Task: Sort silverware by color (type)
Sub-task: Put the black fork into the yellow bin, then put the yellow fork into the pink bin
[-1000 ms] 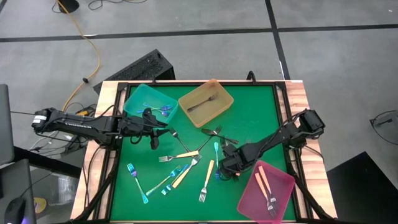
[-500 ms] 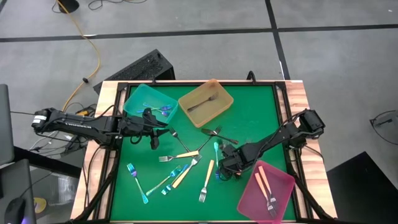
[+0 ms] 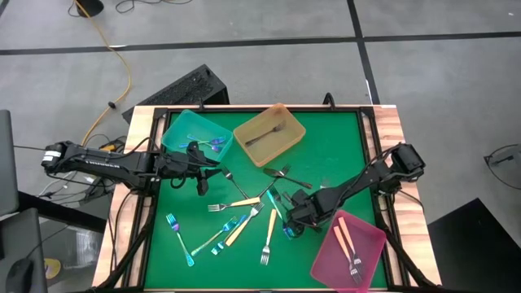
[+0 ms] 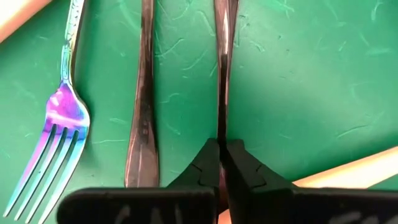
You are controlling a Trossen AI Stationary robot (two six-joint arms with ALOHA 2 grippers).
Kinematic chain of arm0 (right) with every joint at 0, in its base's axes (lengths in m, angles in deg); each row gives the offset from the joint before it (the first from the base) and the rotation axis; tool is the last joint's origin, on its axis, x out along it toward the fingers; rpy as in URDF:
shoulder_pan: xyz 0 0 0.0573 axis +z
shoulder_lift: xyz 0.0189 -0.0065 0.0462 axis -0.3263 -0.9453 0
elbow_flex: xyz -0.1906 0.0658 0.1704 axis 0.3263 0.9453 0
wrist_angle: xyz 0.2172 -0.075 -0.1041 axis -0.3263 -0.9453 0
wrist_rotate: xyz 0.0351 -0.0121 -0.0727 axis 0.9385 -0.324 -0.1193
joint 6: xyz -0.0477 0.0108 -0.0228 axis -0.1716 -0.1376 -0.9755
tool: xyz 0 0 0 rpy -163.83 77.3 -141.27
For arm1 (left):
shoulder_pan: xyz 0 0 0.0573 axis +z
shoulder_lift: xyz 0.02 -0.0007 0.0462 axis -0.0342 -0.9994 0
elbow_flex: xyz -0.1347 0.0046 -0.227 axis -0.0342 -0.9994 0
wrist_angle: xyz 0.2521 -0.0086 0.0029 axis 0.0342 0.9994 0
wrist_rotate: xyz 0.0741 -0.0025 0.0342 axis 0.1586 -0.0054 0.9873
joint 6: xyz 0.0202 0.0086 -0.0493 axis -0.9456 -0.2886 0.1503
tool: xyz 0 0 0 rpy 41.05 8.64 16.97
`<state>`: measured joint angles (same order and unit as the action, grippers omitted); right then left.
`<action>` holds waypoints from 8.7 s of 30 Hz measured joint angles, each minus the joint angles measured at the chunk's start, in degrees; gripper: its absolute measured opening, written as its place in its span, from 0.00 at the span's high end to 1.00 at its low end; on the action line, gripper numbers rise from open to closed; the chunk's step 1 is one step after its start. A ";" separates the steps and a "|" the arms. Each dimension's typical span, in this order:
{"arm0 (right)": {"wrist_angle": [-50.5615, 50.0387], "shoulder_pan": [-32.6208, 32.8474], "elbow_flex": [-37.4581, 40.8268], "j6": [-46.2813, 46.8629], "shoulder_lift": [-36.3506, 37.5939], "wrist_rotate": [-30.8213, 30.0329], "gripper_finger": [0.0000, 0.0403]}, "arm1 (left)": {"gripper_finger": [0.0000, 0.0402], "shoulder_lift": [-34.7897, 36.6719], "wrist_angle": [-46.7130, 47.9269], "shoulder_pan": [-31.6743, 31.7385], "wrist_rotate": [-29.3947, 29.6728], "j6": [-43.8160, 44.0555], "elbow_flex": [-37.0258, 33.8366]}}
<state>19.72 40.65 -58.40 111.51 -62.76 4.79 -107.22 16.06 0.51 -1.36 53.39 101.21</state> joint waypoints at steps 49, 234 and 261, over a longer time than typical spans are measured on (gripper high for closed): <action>-11.18 -26.61 -23.25 -75.89 0.02 -31.17 0.93 | 0.72 0.00 1.00 0.00 0.02 -0.04 0.00; -50.97 -51.72 -64.72 -87.32 2.48 3.19 0.58 | 0.72 0.02 3.93 0.17 7.48 -1.89 0.00; -35.64 -25.27 -10.85 -50.85 36.83 3.02 0.58 | 0.72 0.02 3.91 0.17 7.50 -1.29 0.01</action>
<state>-15.92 15.39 -69.26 60.65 -25.93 7.81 -107.20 19.97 0.68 6.14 52.10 101.22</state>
